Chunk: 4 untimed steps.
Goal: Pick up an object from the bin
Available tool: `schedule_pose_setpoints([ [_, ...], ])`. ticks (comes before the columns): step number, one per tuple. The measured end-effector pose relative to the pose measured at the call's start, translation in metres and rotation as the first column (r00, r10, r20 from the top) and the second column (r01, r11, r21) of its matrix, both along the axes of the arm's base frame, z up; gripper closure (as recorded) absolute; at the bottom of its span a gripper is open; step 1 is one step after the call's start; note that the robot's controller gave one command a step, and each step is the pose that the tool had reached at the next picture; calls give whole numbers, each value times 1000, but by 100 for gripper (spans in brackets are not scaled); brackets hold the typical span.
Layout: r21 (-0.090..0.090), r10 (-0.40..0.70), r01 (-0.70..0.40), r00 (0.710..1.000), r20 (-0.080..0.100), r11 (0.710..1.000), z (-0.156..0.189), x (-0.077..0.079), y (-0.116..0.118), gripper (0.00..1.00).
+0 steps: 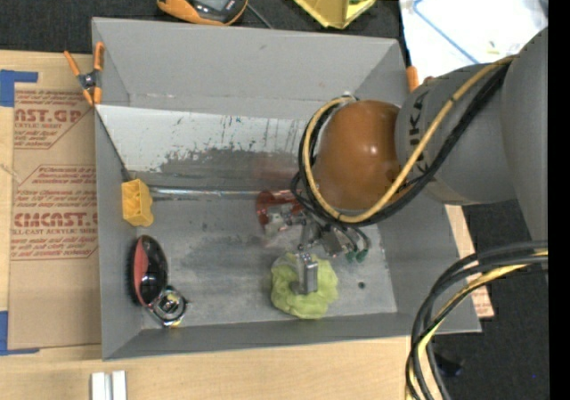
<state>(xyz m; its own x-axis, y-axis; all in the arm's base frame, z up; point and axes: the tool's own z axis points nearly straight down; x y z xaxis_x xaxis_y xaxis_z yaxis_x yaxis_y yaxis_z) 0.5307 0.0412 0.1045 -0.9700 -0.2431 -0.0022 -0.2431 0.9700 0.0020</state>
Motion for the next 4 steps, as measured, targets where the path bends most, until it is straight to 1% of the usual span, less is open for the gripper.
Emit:
schedule_pose_setpoints([
  [1,0,159,-159,987,13,987,53,-33,-28,0],
  [2,2,243,-243,970,-3,970,-5,-48,-10,0],
  [3,-7,407,-407,913,29,913,-32,-48,-21,0],
  [4,2,569,-569,822,1,822,-35,-50,-57,100],
])
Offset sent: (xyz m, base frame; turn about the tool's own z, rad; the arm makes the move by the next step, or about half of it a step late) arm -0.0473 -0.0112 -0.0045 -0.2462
